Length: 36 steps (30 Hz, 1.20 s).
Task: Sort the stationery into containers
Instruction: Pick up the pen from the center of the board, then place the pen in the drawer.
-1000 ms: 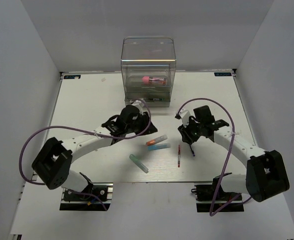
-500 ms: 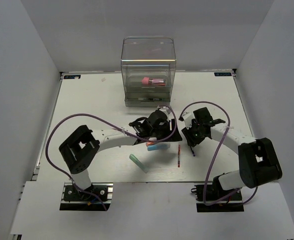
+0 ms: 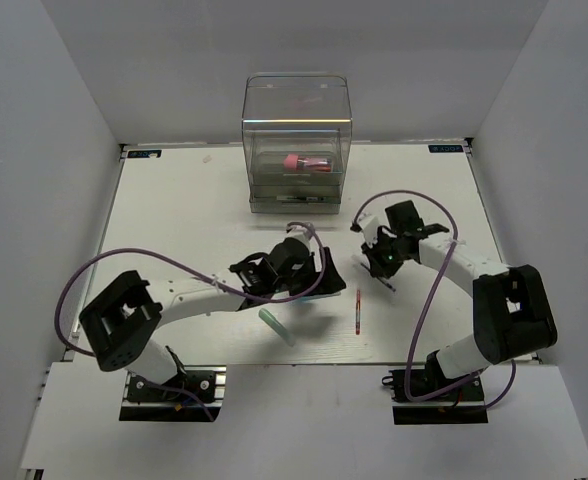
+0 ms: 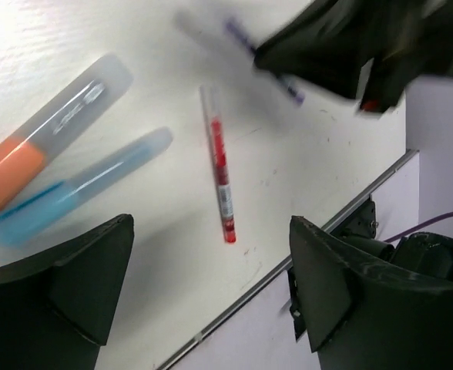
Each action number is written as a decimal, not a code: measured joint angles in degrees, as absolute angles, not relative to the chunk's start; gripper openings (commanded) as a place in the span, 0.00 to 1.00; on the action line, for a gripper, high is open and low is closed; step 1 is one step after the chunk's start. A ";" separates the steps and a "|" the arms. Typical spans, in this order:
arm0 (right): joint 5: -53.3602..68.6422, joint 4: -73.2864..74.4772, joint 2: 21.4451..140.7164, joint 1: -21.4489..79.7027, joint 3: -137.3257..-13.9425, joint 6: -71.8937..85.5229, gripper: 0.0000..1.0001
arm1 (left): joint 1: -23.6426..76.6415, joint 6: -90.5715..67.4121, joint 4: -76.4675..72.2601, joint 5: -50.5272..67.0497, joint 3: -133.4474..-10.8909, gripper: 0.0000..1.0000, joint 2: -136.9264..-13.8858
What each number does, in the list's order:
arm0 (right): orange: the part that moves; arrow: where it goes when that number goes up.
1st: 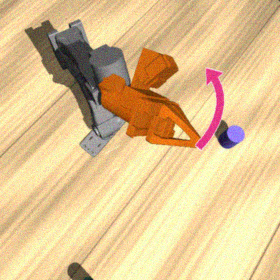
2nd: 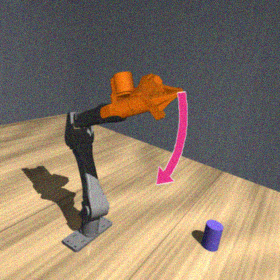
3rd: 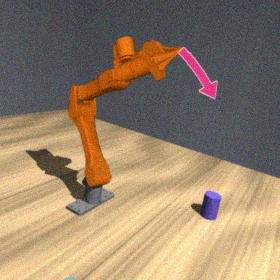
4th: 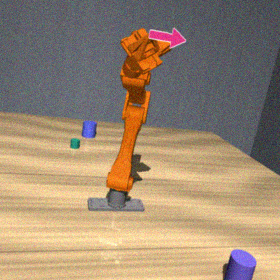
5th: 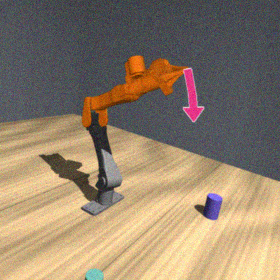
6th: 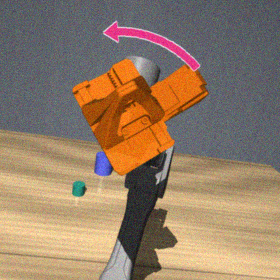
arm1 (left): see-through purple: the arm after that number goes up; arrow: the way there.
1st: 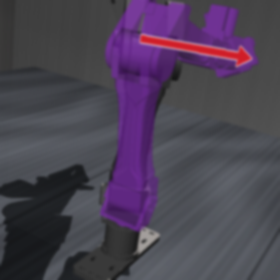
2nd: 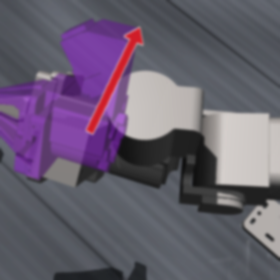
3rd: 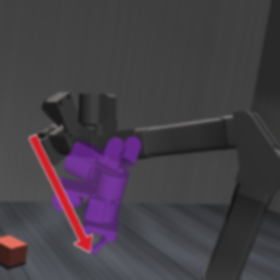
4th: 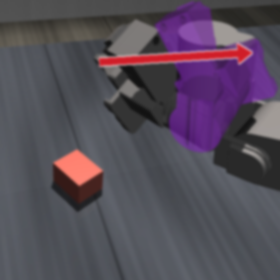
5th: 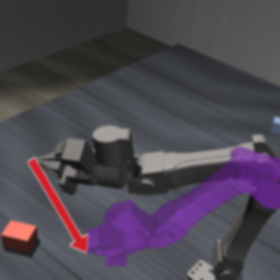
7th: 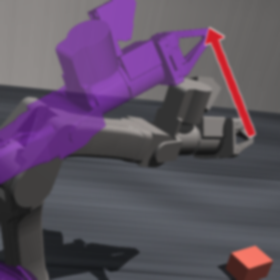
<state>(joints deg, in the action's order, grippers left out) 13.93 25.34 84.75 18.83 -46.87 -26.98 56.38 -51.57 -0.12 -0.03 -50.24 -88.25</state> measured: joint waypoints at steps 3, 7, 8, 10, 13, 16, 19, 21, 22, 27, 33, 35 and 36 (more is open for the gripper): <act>17.56 25.65 84.73 19.14 -53.49 -32.47 0.00 | 56.34 -53.82 -1.13 -1.10 -45.54 0.99 -83.99; 23.42 24.45 84.82 19.75 -63.81 -41.30 0.00 | 55.64 -58.02 -4.16 -3.09 -37.63 0.99 -76.18; 24.93 24.18 85.01 20.10 -66.24 -43.57 0.00 | 55.46 -59.27 -5.02 -4.05 -35.44 0.99 -73.65; 27.62 24.29 86.48 21.21 -71.16 -47.46 0.00 | 55.22 -61.36 -6.87 -5.54 -31.83 0.99 -69.28; 30.37 24.32 91.96 23.35 -79.66 -52.84 0.00 | 55.07 -63.31 -8.99 -7.88 -27.20 0.99 -63.07; 31.11 23.81 97.62 25.36 -85.36 -56.71 0.00 | 55.07 -63.99 -8.14 -9.74 -26.39 0.99 -59.57; 31.29 23.57 102.63 27.46 -88.68 -60.03 0.00 | 55.07 -63.64 -5.43 -10.81 -27.53 0.98 -59.13; 31.14 23.88 105.84 28.49 -91.15 -60.93 0.00 | 55.07 -62.85 -3.18 -11.25 -29.08 0.95 -59.83; 31.00 23.94 107.90 29.04 -92.97 -61.25 0.00 | 55.07 -62.39 -2.37 -11.38 -30.04 0.95 -60.45; 28.62 22.92 113.91 30.24 -97.12 -62.04 0.11 | 55.53 -59.31 -0.16 -11.57 -35.07 0.88 -64.55; 25.41 22.50 115.02 29.95 -97.12 -62.26 0.31 | 55.79 -56.18 -0.80 -9.91 -38.63 0.76 -70.70; 25.23 22.44 115.02 29.80 -97.10 -61.93 0.32 | 55.83 -55.46 -1.67 -8.95 -38.79 0.70 -72.25; 25.39 22.50 114.98 29.67 -97.06 -61.63 0.32 | 55.83 -54.98 -1.80 -8.45 -39.13 0.70 -73.10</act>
<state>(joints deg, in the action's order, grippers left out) 25.39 22.50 114.98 29.67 -97.06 -61.63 55.83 -54.98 -1.80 -8.45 -39.13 -73.10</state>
